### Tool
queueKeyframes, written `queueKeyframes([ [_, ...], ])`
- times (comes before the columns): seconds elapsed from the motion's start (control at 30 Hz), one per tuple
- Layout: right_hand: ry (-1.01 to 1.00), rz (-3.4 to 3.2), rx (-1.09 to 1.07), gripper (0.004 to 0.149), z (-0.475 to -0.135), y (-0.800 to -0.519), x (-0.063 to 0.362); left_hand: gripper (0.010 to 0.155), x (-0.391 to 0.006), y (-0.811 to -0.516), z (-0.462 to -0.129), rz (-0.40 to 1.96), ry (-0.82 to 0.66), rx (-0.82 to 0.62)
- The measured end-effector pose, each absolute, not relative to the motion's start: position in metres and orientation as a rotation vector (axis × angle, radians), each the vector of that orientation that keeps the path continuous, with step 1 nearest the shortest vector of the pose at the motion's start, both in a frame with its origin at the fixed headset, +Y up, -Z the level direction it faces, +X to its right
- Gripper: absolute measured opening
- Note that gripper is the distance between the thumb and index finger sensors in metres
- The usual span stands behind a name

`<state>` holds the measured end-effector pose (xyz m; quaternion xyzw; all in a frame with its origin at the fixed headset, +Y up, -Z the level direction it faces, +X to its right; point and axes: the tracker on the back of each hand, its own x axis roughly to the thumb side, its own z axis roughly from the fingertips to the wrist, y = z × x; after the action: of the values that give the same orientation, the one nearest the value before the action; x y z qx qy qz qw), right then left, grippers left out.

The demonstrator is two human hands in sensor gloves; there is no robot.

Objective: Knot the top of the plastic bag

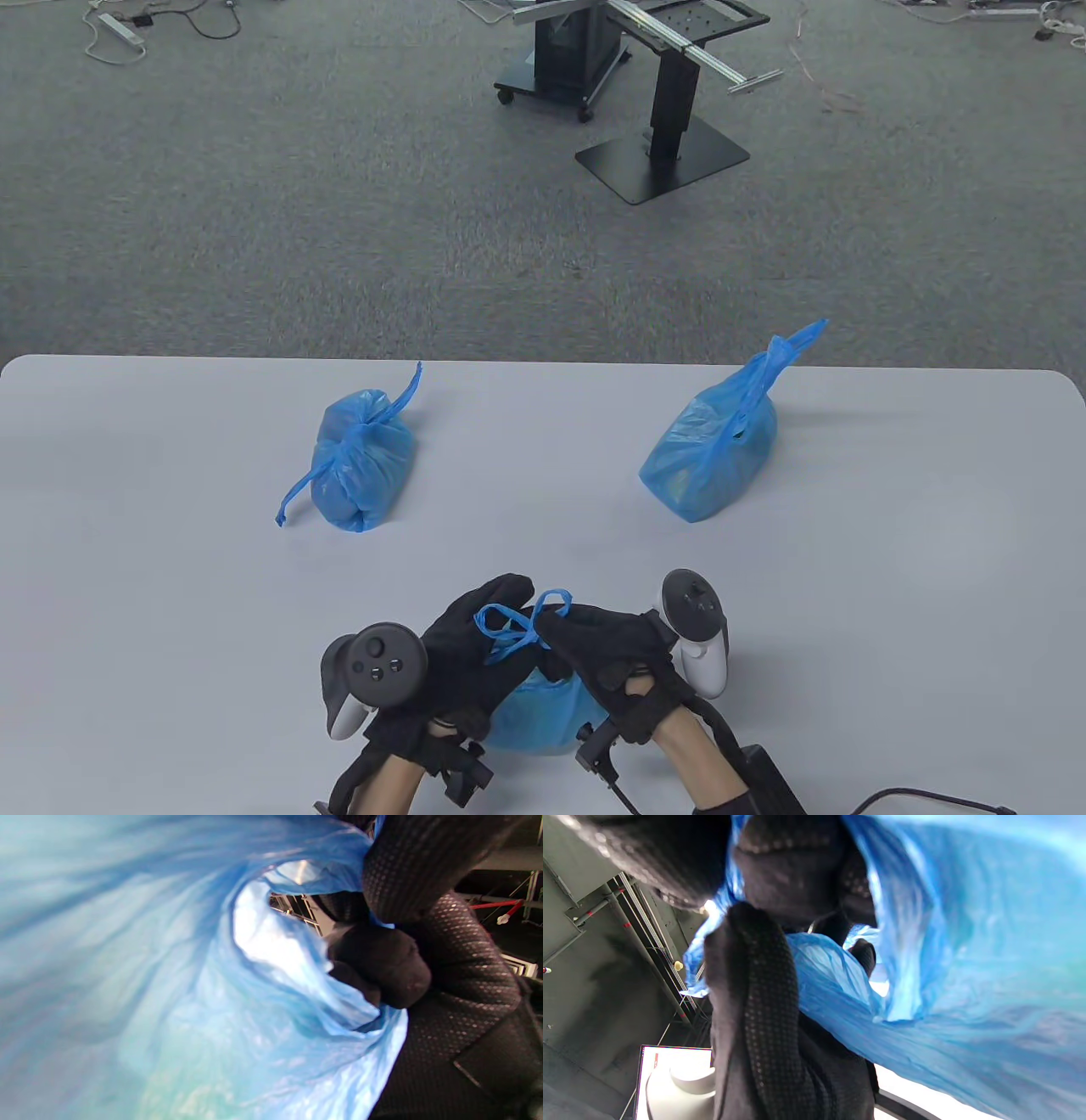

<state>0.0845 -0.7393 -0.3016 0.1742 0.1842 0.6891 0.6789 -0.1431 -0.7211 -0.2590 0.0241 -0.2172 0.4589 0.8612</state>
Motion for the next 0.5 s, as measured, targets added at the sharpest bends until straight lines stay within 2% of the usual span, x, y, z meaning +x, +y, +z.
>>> queueKeyframes([
  [0.33, 0.504, 1.536, 0.376, 0.055, -0.3014, -0.7439, 0.0831, 0.053, -0.1359, -0.7139, -0.2524, 0.927, -0.425, 0.135],
  [0.5, 0.518, 1.575, 0.372, 0.068, -0.3001, -0.7430, 0.0819, 0.049, -0.1382, -0.7138, -0.2520, 0.910, -0.367, 0.170],
])
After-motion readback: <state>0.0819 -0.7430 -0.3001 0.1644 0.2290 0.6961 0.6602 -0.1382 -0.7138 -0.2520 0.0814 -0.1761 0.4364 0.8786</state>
